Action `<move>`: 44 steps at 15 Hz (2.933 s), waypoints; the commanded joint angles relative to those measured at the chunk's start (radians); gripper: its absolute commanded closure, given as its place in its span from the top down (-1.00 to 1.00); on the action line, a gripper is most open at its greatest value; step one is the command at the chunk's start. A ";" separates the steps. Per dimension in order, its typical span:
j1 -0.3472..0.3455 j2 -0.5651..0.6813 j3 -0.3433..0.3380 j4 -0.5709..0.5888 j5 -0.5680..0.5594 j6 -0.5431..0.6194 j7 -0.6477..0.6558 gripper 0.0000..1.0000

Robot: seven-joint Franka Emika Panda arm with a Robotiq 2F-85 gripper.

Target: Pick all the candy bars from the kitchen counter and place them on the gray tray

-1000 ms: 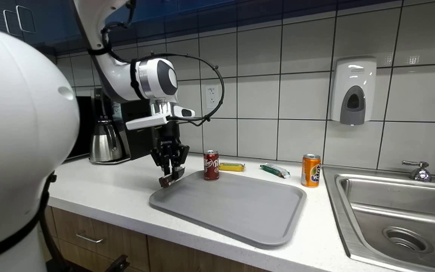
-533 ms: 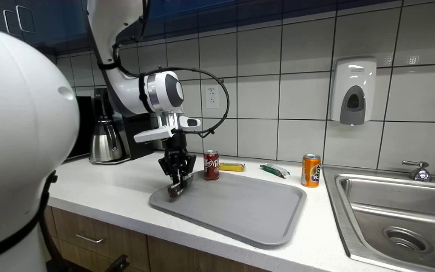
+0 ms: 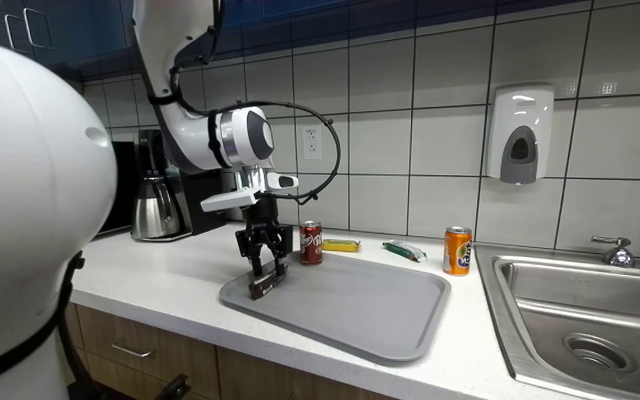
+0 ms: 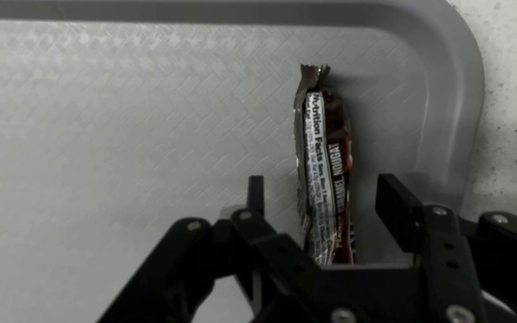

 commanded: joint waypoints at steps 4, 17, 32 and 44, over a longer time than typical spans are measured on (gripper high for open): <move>-0.005 -0.089 0.006 -0.012 0.018 -0.031 -0.006 1.00; -0.030 -0.191 0.016 0.099 0.126 -0.180 0.012 1.00; -0.082 -0.072 -0.016 0.300 0.151 -0.195 0.158 1.00; -0.071 0.118 -0.082 0.494 0.160 -0.198 0.306 1.00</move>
